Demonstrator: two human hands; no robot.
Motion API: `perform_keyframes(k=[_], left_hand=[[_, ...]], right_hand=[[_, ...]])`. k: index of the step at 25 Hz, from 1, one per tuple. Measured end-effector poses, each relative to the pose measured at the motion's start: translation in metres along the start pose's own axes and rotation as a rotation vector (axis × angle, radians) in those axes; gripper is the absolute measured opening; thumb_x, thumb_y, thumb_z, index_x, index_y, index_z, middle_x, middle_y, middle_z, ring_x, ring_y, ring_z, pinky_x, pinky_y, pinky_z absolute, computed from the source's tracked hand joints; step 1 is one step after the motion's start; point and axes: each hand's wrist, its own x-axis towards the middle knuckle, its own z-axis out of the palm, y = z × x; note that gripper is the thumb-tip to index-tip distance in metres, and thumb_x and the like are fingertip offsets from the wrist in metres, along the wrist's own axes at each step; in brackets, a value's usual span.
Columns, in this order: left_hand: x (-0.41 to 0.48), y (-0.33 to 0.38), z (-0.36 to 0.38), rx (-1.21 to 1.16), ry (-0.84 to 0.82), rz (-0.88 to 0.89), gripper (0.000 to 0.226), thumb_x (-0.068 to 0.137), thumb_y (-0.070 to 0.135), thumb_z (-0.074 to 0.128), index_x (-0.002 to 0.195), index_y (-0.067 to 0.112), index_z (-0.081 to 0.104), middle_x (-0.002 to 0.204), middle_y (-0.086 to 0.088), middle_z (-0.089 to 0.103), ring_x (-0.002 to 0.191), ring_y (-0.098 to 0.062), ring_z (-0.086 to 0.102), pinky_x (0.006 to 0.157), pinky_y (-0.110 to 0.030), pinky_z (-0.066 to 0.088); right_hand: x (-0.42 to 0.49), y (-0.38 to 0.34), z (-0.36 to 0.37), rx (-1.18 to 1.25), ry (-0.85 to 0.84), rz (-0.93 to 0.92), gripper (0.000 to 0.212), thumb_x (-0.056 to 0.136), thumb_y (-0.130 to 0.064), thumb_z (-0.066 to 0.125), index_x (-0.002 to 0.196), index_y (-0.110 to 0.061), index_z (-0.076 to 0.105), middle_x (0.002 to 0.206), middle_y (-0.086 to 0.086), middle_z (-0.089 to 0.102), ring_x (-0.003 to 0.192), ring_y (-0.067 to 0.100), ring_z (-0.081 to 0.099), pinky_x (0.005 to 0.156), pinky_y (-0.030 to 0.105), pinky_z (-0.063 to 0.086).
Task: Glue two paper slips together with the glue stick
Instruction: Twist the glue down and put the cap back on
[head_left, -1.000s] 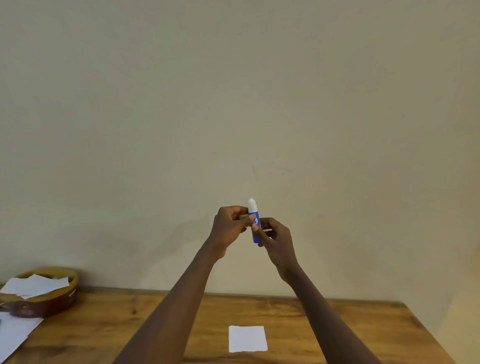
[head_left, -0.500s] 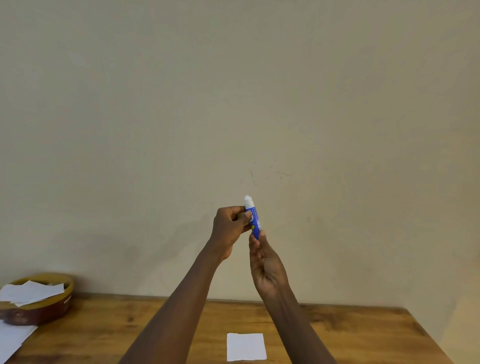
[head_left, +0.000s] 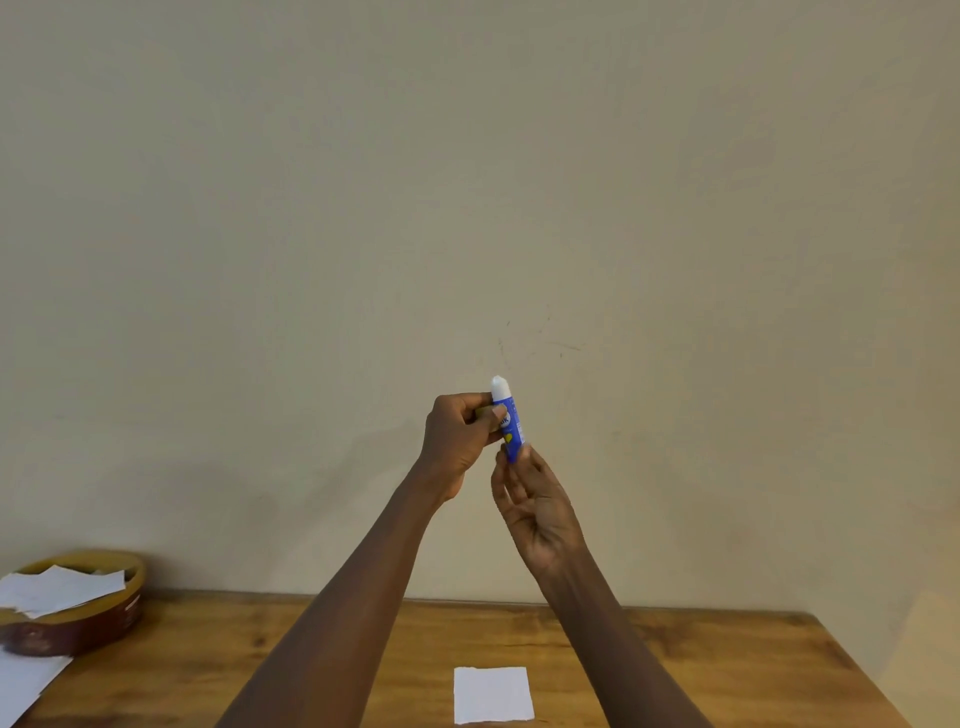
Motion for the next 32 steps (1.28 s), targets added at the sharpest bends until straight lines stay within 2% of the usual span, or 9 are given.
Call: perform_keyframes(k=[3, 5, 10, 13, 16, 21, 24, 27, 32], left_hand=[[-0.001, -0.001, -0.003, 0.015, 0.002, -0.01, 0.022, 0.086, 0.002, 0.052, 0.103, -0.01, 0.059, 0.092, -0.017, 0.059, 0.085, -0.028, 0.059, 0.08, -0.035, 0.056], [0.0, 0.002, -0.002, -0.022, -0.01, -0.012, 0.02, 0.086, 0.0, 0.051, 0.101, -0.011, 0.059, 0.09, -0.019, 0.058, 0.079, -0.024, 0.059, 0.075, -0.025, 0.057], [0.005, 0.013, 0.003, -0.041, -0.006, -0.005, 0.022, 0.087, 0.0, 0.049, 0.105, -0.009, 0.059, 0.09, -0.019, 0.057, 0.076, -0.021, 0.059, 0.063, -0.011, 0.055], [0.007, 0.014, 0.002, -0.006, 0.003, 0.0, 0.023, 0.087, 0.001, 0.05, 0.107, -0.008, 0.058, 0.093, -0.016, 0.059, 0.084, -0.026, 0.058, 0.071, -0.021, 0.057], [0.007, 0.016, 0.004, -0.014, -0.003, -0.005, 0.024, 0.087, 0.001, 0.05, 0.108, -0.008, 0.057, 0.094, -0.017, 0.06, 0.082, -0.024, 0.059, 0.077, -0.027, 0.056], [0.014, 0.023, 0.013, 0.038, 0.07, -0.031, 0.025, 0.087, 0.002, 0.051, 0.109, -0.008, 0.057, 0.105, -0.026, 0.063, 0.088, -0.029, 0.059, 0.089, -0.043, 0.051], [0.014, 0.026, 0.01, 0.072, 0.081, -0.032, 0.024, 0.086, 0.002, 0.052, 0.107, -0.008, 0.058, 0.1, -0.024, 0.063, 0.087, -0.028, 0.058, 0.09, -0.046, 0.051], [0.01, 0.03, 0.01, 0.056, 0.073, -0.035, 0.023, 0.086, 0.002, 0.052, 0.106, -0.009, 0.058, 0.093, -0.019, 0.06, 0.087, -0.027, 0.058, 0.087, -0.041, 0.053], [0.01, 0.04, 0.02, 0.18, 0.092, 0.001, 0.027, 0.086, 0.004, 0.054, 0.111, -0.006, 0.057, 0.11, -0.025, 0.063, 0.094, -0.034, 0.062, 0.09, -0.044, 0.052]], right_hand=[[0.002, -0.008, 0.002, -0.107, 0.049, 0.129, 0.051, 0.084, -0.049, 0.048, 0.083, 0.0, 0.062, 0.052, 0.006, 0.065, 0.038, 0.008, 0.057, 0.039, 0.014, 0.049], [0.003, -0.01, 0.007, -0.096, 0.057, 0.114, 0.033, 0.082, -0.036, 0.055, 0.085, -0.003, 0.059, 0.047, 0.003, 0.062, 0.034, 0.006, 0.054, 0.037, 0.012, 0.047], [0.007, -0.006, 0.008, 0.03, -0.008, -0.045, 0.023, 0.078, -0.018, 0.062, 0.096, -0.003, 0.059, 0.087, 0.013, 0.066, 0.063, 0.012, 0.069, 0.056, 0.019, 0.058], [0.007, -0.016, 0.01, -0.137, 0.016, 0.084, 0.051, 0.083, -0.049, 0.049, 0.084, 0.0, 0.063, 0.063, 0.008, 0.069, 0.046, 0.009, 0.062, 0.046, 0.015, 0.053], [0.01, -0.02, 0.017, -0.099, 0.015, 0.077, 0.031, 0.087, -0.034, 0.05, 0.087, -0.003, 0.058, 0.046, 0.002, 0.062, 0.035, 0.005, 0.053, 0.038, 0.011, 0.046], [0.016, -0.007, 0.02, 0.075, -0.024, -0.098, 0.013, 0.084, -0.014, 0.057, 0.094, -0.005, 0.057, 0.083, 0.01, 0.065, 0.069, 0.012, 0.066, 0.058, 0.018, 0.057], [0.016, -0.018, 0.022, -0.031, 0.006, 0.028, 0.048, 0.085, -0.047, 0.048, 0.084, -0.001, 0.06, 0.058, 0.007, 0.066, 0.048, 0.01, 0.06, 0.045, 0.015, 0.051], [0.019, -0.021, 0.029, -0.12, 0.019, 0.034, 0.035, 0.089, -0.038, 0.046, 0.084, -0.005, 0.058, 0.041, -0.001, 0.057, 0.032, 0.006, 0.046, 0.035, 0.01, 0.04], [0.019, -0.012, 0.03, 0.149, -0.031, -0.161, 0.012, 0.085, -0.014, 0.056, 0.088, -0.004, 0.061, 0.076, 0.008, 0.067, 0.058, 0.009, 0.067, 0.057, 0.016, 0.056]])
